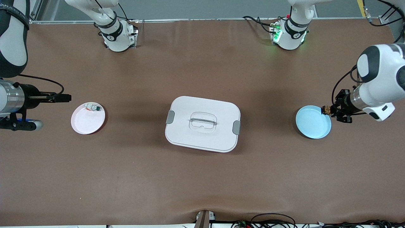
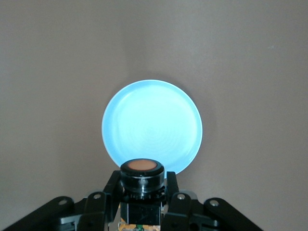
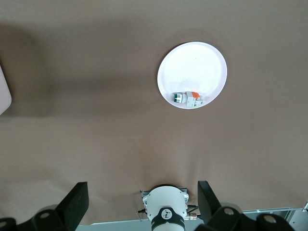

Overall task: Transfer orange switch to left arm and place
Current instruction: 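Carry the switch with the left gripper over the light-blue plate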

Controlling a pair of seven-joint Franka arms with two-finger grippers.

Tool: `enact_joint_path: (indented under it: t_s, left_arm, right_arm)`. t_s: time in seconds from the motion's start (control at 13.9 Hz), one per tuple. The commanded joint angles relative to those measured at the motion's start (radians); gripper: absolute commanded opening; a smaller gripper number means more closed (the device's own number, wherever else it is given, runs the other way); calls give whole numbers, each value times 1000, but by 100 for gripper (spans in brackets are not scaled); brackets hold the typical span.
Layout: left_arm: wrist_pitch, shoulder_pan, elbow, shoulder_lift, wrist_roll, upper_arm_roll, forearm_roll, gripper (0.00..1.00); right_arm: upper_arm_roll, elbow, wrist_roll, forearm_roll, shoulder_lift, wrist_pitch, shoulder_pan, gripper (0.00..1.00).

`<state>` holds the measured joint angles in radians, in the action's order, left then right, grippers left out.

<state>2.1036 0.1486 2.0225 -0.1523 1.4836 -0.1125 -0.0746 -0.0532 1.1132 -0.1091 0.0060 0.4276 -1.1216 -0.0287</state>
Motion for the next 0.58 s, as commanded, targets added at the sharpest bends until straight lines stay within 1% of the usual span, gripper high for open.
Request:
enact_joint_path:
  t_s: [0.0,0.14,0.22,0.36,0.5]
  left_arm:
    - [116,9,88,19,20,-10,-22,0]
    - [191,9,119,-4,17,-10,-22,0]
    - [219,9,122,-19,5,-10,-22,0]
    - [242,9,124,-41,-6,-10,-22,0]
    - [249,11,134,-46,-37,-12,-22,0]
  right_arm:
    - [-14,7,8,-12,-24,-1,-19,100]
    - [-13,5,14,-14,-41,8,-20,100]
    - [-13,7,14,-15,-67,-3,-27,100]
    - [-14,5,8,-24,-81,-1,-28,100]
    - [-14,7,8,-27,-119,-3,-28,100]
